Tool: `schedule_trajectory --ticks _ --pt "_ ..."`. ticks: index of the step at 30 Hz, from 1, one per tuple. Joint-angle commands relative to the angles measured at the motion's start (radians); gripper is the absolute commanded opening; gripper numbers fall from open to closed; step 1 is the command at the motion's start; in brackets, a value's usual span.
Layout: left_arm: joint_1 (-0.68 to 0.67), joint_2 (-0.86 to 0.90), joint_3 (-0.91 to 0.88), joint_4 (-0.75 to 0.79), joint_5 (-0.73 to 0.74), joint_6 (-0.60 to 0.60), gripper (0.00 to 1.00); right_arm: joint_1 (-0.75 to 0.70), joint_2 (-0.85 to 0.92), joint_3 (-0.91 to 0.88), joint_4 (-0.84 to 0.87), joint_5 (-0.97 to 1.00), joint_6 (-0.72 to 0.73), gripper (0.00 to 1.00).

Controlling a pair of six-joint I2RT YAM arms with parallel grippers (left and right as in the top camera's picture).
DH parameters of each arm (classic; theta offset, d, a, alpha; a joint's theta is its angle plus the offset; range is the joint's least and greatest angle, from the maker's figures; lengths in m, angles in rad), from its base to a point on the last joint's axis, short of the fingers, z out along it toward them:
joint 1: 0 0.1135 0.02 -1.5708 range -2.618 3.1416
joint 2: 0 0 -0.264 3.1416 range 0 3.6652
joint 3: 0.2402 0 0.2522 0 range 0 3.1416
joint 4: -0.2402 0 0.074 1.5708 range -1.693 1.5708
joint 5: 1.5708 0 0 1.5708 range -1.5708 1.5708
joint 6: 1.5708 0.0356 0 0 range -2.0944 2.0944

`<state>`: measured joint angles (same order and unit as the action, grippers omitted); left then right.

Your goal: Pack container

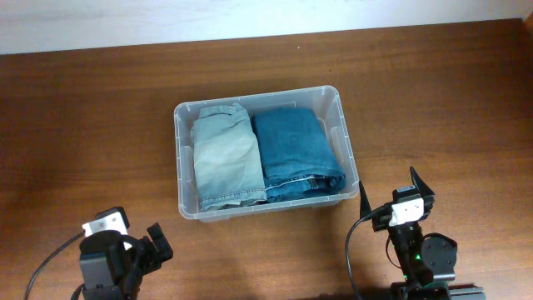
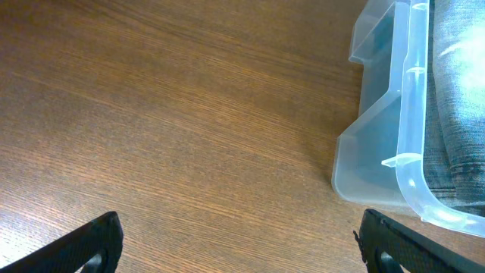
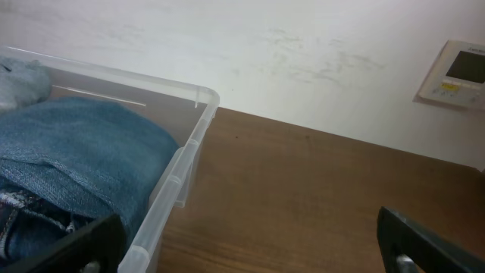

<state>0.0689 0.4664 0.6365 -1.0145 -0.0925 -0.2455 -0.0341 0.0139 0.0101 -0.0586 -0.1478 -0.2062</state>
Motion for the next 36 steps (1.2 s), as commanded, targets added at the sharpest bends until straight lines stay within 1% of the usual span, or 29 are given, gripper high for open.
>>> schedule_trajectory --ticks 1,4,5,7,9,12,14,18,20,21,22,23,25,36 --pt "0.002 -0.016 -0.001 -0.001 0.007 0.016 0.99 -0.006 -0.008 -0.005 -0.005 -0.021 0.004 0.98" --pt "0.002 -0.076 -0.006 -0.007 0.007 0.015 0.99 -0.006 -0.008 -0.005 -0.005 -0.021 0.004 0.98" --pt "0.002 -0.102 -0.014 0.007 -0.001 0.016 1.00 -0.006 -0.008 -0.005 -0.005 -0.021 0.004 0.98" --pt "0.002 -0.193 -0.071 0.084 -0.056 0.016 0.99 -0.006 -0.008 -0.005 -0.005 -0.021 0.004 0.98" --pt "0.002 -0.286 -0.163 0.196 -0.100 0.023 1.00 -0.006 -0.008 -0.005 -0.005 -0.021 0.004 0.98" --pt "0.002 -0.396 -0.296 0.386 -0.083 0.112 0.99 -0.006 -0.008 -0.005 -0.005 -0.021 0.004 0.99" --pt "0.002 -0.462 -0.381 0.534 -0.037 0.196 0.99 -0.006 -0.008 -0.005 -0.005 -0.021 0.004 0.98" --pt "0.002 -0.461 -0.507 0.846 0.019 0.317 0.99 -0.006 -0.008 -0.005 -0.005 -0.021 0.004 0.99" --pt "0.002 -0.461 -0.579 0.979 0.019 0.319 0.99 -0.006 -0.008 -0.005 -0.005 -0.021 0.004 0.98" --pt "0.001 -0.461 -0.605 1.015 0.023 0.319 0.99 -0.006 -0.008 -0.005 -0.005 -0.021 0.004 0.99" --pt "0.000 -0.461 -0.632 1.034 0.048 0.318 0.99 -0.006 -0.008 -0.005 -0.005 -0.021 0.004 0.98" --pt "-0.001 -0.461 -0.626 0.983 0.052 0.319 0.99 -0.006 -0.008 -0.005 -0.005 -0.021 0.004 0.98" --pt "-0.013 -0.461 -0.627 0.931 0.088 0.318 0.99 -0.006 -0.008 -0.005 -0.005 -0.021 0.004 0.98" --pt "-0.023 -0.460 -0.627 0.932 0.097 0.319 0.99 -0.006 -0.008 -0.005 -0.005 -0.021 0.004 0.98"
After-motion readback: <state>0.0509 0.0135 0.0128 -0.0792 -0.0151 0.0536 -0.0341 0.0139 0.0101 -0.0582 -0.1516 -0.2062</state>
